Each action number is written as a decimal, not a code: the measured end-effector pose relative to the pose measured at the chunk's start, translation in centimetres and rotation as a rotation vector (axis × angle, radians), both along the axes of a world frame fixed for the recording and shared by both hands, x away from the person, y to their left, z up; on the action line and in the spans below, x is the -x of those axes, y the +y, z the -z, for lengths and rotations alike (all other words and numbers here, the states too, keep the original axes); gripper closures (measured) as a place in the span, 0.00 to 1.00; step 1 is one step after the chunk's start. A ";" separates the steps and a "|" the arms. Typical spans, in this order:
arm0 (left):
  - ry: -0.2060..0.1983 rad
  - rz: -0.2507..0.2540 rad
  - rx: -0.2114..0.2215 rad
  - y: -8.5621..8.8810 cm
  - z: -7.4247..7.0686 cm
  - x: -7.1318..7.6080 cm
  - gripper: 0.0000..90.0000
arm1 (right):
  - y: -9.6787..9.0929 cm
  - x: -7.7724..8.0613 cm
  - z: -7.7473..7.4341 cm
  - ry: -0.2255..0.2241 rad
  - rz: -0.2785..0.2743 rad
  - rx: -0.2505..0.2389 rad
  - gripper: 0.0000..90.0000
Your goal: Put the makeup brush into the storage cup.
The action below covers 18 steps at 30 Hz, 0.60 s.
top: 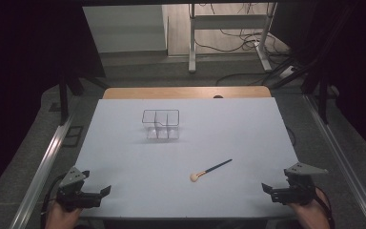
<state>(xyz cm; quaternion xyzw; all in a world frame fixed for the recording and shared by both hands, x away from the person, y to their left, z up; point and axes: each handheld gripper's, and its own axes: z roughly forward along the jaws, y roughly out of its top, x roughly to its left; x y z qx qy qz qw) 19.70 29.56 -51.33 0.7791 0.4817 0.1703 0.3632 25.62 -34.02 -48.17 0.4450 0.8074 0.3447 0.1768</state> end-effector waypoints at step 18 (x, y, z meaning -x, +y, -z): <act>0.010 -0.006 -0.024 -0.2 0.0 -0.1 0.00 | 0.5 -0.1 0.0 0.002 -0.013 0.034 0.00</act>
